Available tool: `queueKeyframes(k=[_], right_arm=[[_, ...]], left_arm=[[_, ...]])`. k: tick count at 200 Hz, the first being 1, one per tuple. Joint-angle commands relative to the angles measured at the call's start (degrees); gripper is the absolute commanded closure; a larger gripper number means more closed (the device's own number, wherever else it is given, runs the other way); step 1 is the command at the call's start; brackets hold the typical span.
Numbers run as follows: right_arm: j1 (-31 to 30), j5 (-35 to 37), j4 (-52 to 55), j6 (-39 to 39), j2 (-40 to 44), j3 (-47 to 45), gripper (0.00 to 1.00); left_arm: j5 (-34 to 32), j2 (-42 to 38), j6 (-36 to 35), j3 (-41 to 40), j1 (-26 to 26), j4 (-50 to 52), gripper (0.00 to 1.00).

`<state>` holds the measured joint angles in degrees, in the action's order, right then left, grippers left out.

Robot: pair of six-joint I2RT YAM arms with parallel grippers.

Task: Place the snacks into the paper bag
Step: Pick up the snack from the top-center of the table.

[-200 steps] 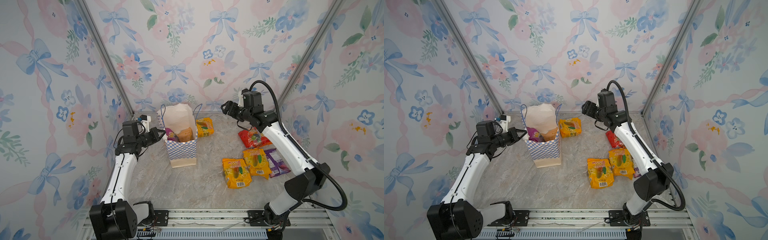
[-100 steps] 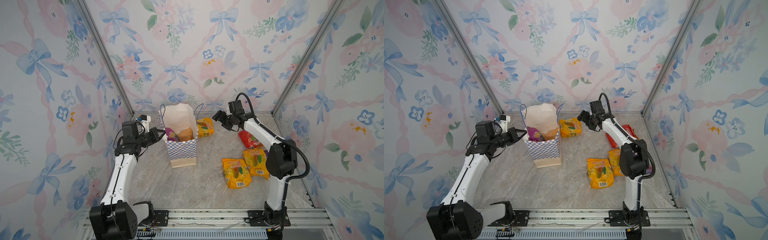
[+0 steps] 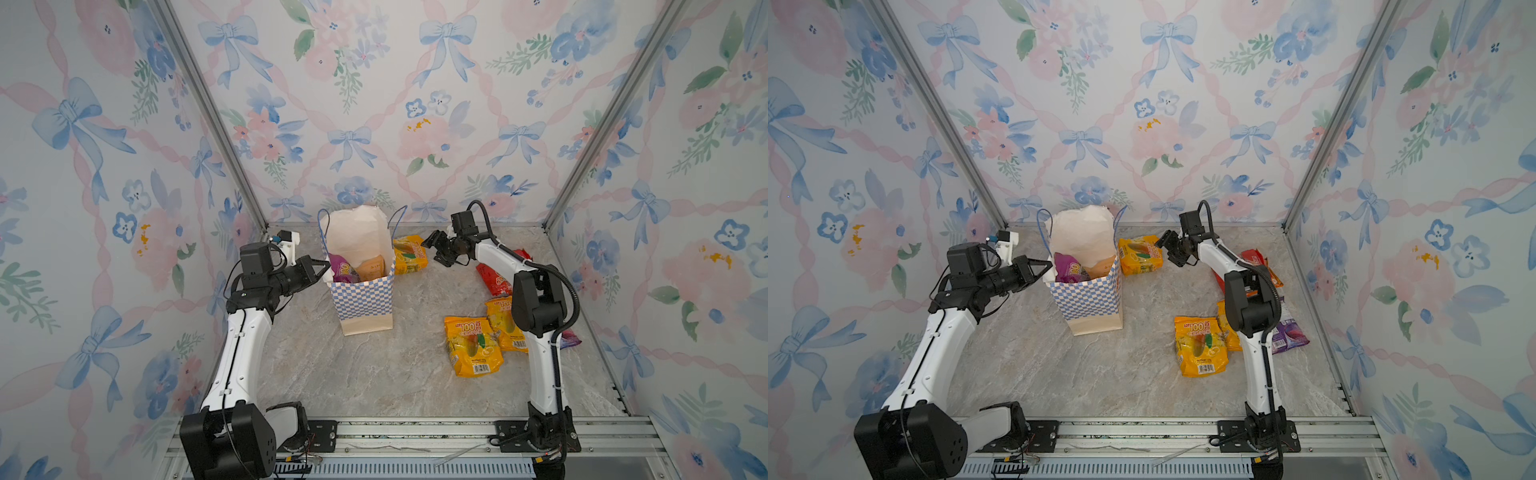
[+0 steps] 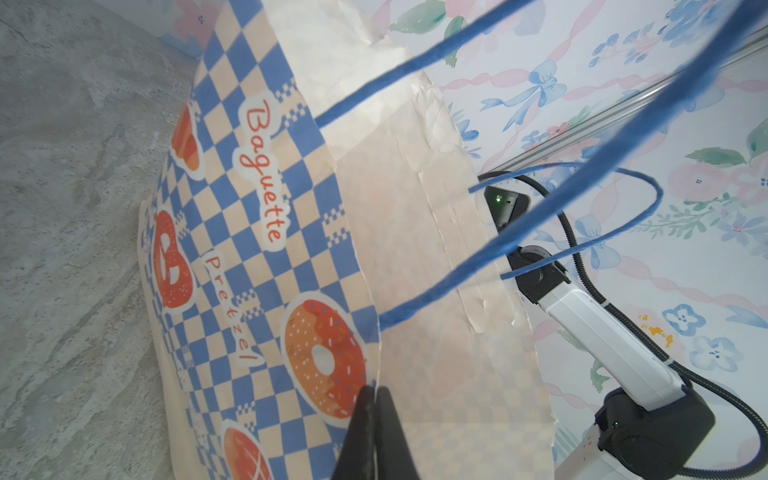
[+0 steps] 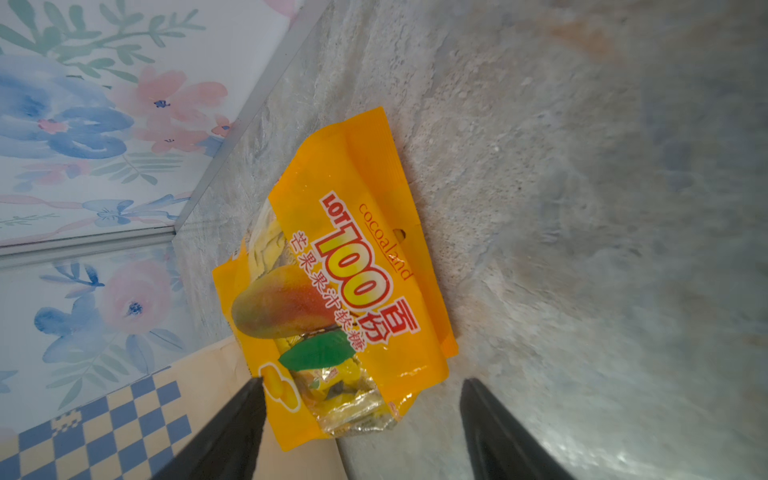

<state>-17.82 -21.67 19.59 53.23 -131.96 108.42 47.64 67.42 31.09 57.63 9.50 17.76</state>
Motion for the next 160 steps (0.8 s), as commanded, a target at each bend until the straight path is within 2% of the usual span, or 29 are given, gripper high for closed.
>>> queueKeyframes(k=[1, 25, 136, 160], right_arm=[[-0.05, -1.88, -0.96, 1.02, -2.03, 2.30, 0.27], [-0.18, -0.57, -0.44, 0.31, -2.32, 2.06, 0.28], [-0.11, -3.09, -0.76, 1.48, -7.56, 6.25, 0.28], [-0.30, -4.38, -2.08, 2.37, -8.57, 6.93, 0.31]], left_arm=[[3.13, -2.02, -1.93, -0.70, 0.26, -0.14, 1.00], [3.44, -2.36, -2.18, -0.70, 0.35, -0.11, 1.00], [3.10, -2.39, -1.85, -0.59, 0.52, -0.09, 1.00], [3.08, -2.58, -1.98, -0.93, 0.57, -0.09, 1.00]])
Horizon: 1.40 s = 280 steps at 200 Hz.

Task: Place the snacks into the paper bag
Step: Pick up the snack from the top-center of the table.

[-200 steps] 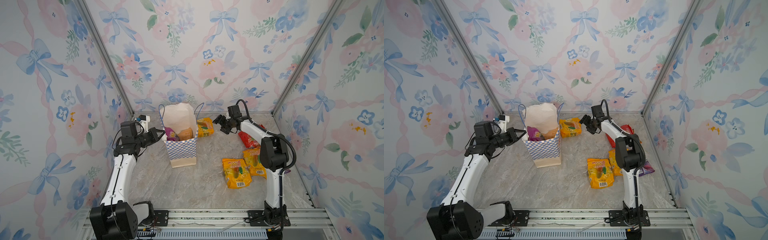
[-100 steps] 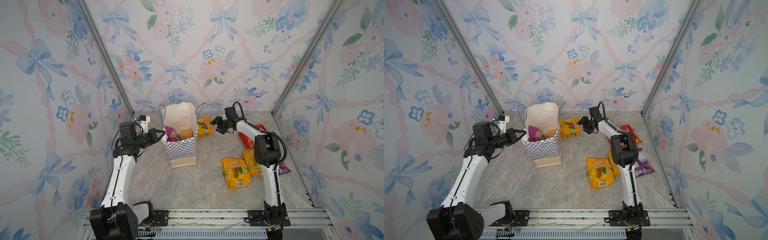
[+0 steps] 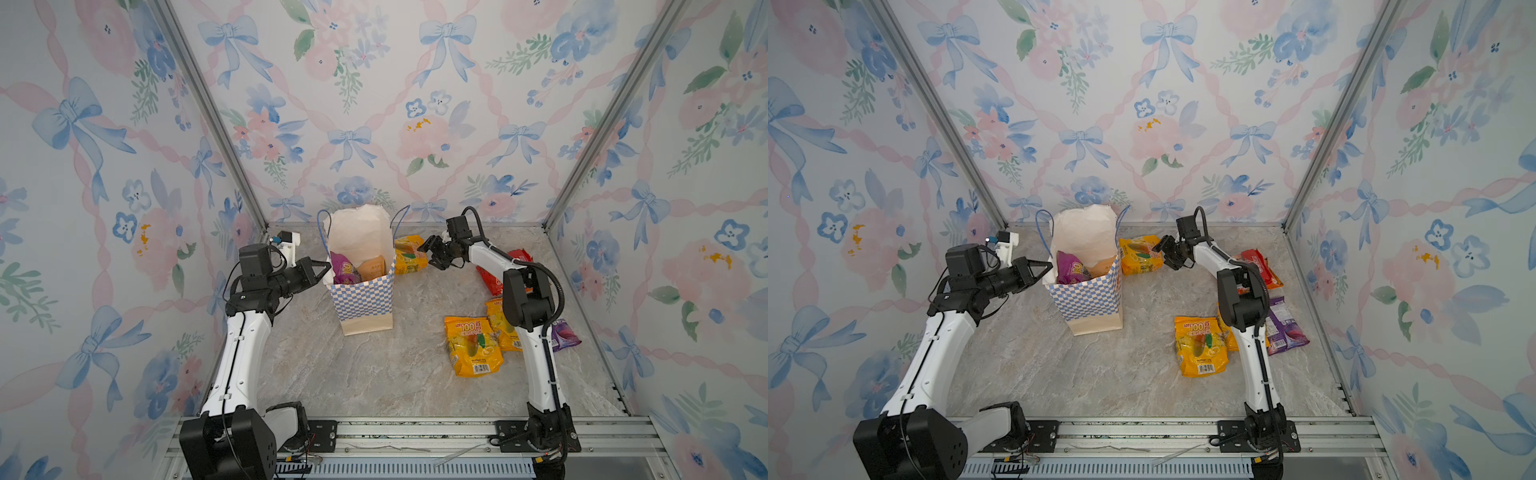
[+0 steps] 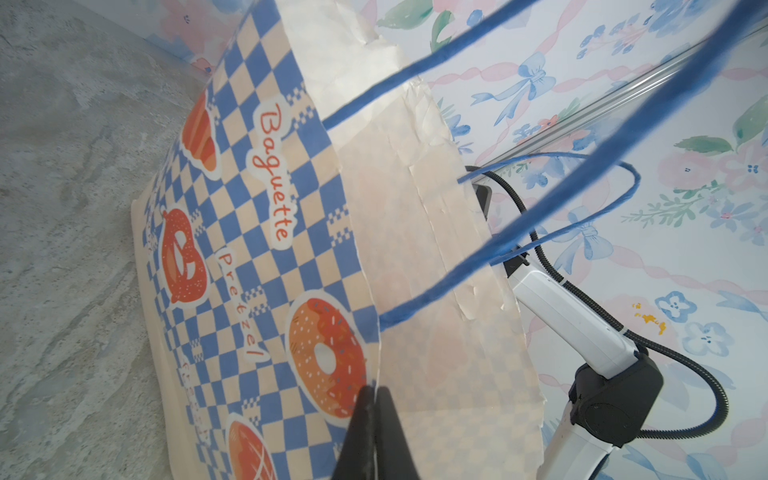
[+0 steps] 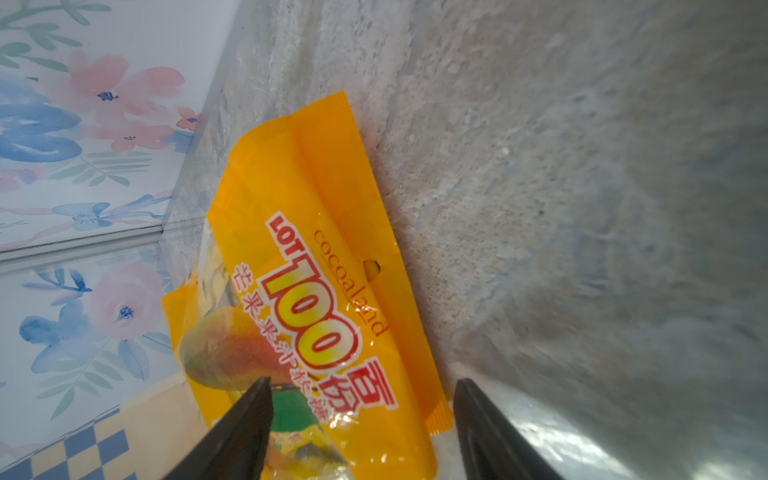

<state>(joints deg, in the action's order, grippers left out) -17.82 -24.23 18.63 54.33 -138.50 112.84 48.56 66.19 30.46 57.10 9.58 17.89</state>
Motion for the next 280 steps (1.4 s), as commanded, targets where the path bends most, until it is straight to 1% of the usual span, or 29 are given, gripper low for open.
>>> queueKeyframes(k=[1, 33, 49, 80, 97, 108, 125, 171, 220, 249, 280], right_arm=[[-0.33, -1.85, -1.13, 1.30, -2.04, 2.54, 0.31], [-0.62, -2.56, -1.10, 1.29, -3.12, 3.87, 0.37], [-0.59, -2.89, -1.38, 1.31, -3.19, 3.77, 0.39], [-0.63, -3.27, -2.00, 1.27, -2.87, 2.46, 0.46], [-0.67, -3.97, -2.91, 1.52, -2.70, 1.55, 0.55], [-0.68, -4.35, -3.74, 1.83, -2.38, 0.88, 0.58], [-0.58, -4.61, -4.77, 2.09, -1.96, -0.11, 0.67], [-0.46, -5.50, -7.17, 2.93, -0.96, -2.01, 1.00], [0.44, -5.72, -9.92, 2.94, 3.64, -6.15, 1.00], [1.33, -5.75, -10.37, 1.81, 8.57, -8.53, 1.00], [2.26, -5.31, -7.56, -0.99, 14.77, -8.79, 1.00]], left_arm=[[2.16, -1.34, -1.36, -0.41, 0.46, -0.27, 1.00], [2.08, -1.24, -1.41, -0.41, 0.52, -0.22, 1.00], [2.16, -1.32, -1.43, -0.48, 0.61, -0.22, 1.00], [2.25, -1.36, -1.46, -0.50, 0.67, -0.22, 1.00], [2.41, -1.40, -1.46, -0.50, 0.70, -0.22, 1.00], [2.34, -1.42, -1.50, -0.51, 0.70, -0.22, 1.00], [2.28, -1.51, -1.50, -0.54, 0.74, -0.24, 1.00], [2.25, -1.51, -1.51, -0.66, 0.79, -0.23, 1.00], [2.34, -1.51, -1.48, -0.52, 0.87, -0.23, 1.00], [2.60, -1.50, -1.50, -0.41, 0.87, -0.27, 1.00], [2.95, -1.51, -1.73, -0.33, 0.88, -0.23, 1.00]])
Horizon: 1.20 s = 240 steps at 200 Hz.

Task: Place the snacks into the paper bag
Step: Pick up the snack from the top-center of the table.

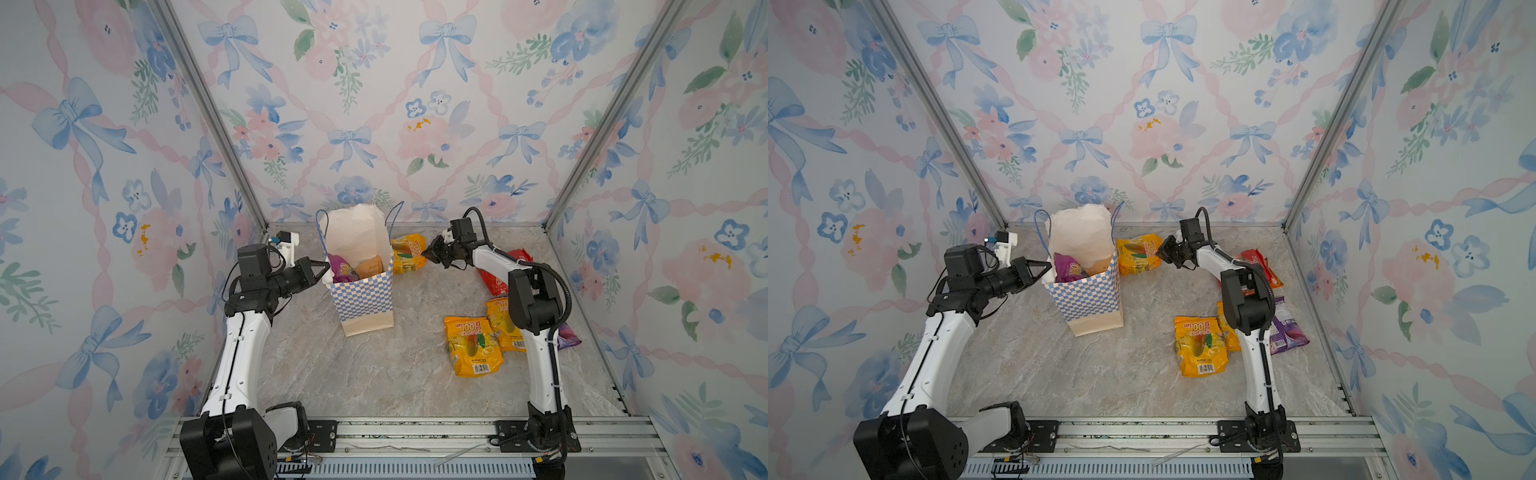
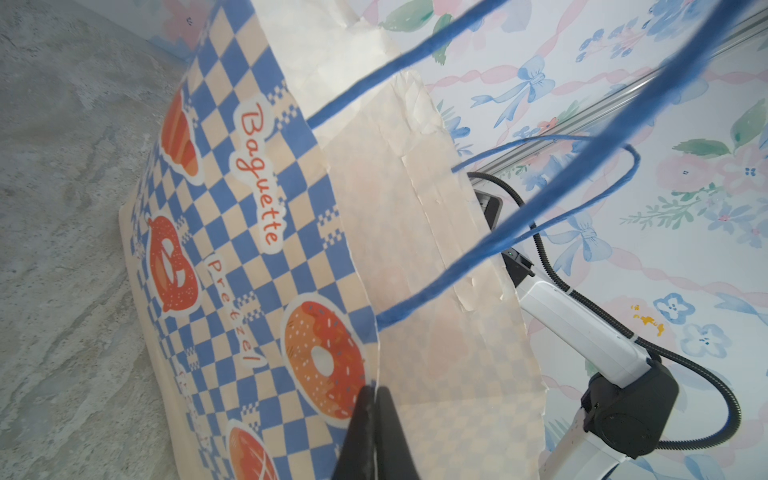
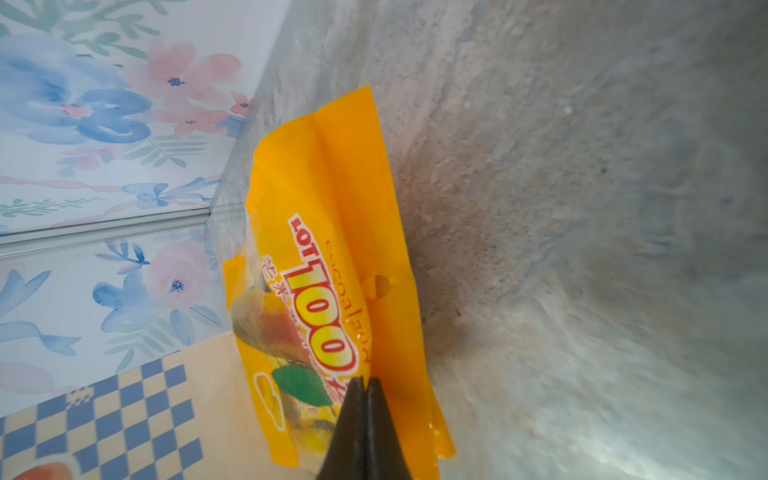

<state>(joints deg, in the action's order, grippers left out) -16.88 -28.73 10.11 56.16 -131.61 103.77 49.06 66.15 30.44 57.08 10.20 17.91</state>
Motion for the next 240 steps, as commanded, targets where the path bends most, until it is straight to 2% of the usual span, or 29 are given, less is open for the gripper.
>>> queueKeyframes(k=[1, 75, 121, 153, 188, 210, 240], right_arm=[[1.37, -0.81, 1.14, -3.00, 8.09, 0.29, 1.00], [0.50, 4.42, 16.56, -14.42, 19.78, 7.84, 1.00], [-0.23, 7.71, 23.15, -18.20, 25.83, 12.79, 1.00], [-0.75, 8.51, 28.10, -19.99, 28.39, 20.38, 1.00], [-2.78, 10.35, 35.41, -24.51, 29.22, 32.81, 1.00], [-3.68, 10.10, 37.46, -24.50, 29.25, 39.63, 1.00], [-4.39, 7.48, 35.50, -22.27, 30.80, 41.63, 1.00]], left_arm=[[2.45, -1.42, -1.70, -0.35, 0.26, -0.25, 1.00], [2.97, -1.75, -1.80, -0.30, 0.25, -0.25, 1.00], [2.97, -1.57, -2.01, -0.54, 0.20, -0.24, 1.00], [3.00, -1.46, -1.97, -0.69, 0.26, -0.25, 1.00], [3.04, -1.42, -2.00, -0.69, 0.26, -0.25, 1.00], [3.06, -1.20, -1.96, -0.53, 0.24, -0.25, 1.00], [2.97, -1.18, -2.01, -0.65, 0.26, -0.29, 1.00]])
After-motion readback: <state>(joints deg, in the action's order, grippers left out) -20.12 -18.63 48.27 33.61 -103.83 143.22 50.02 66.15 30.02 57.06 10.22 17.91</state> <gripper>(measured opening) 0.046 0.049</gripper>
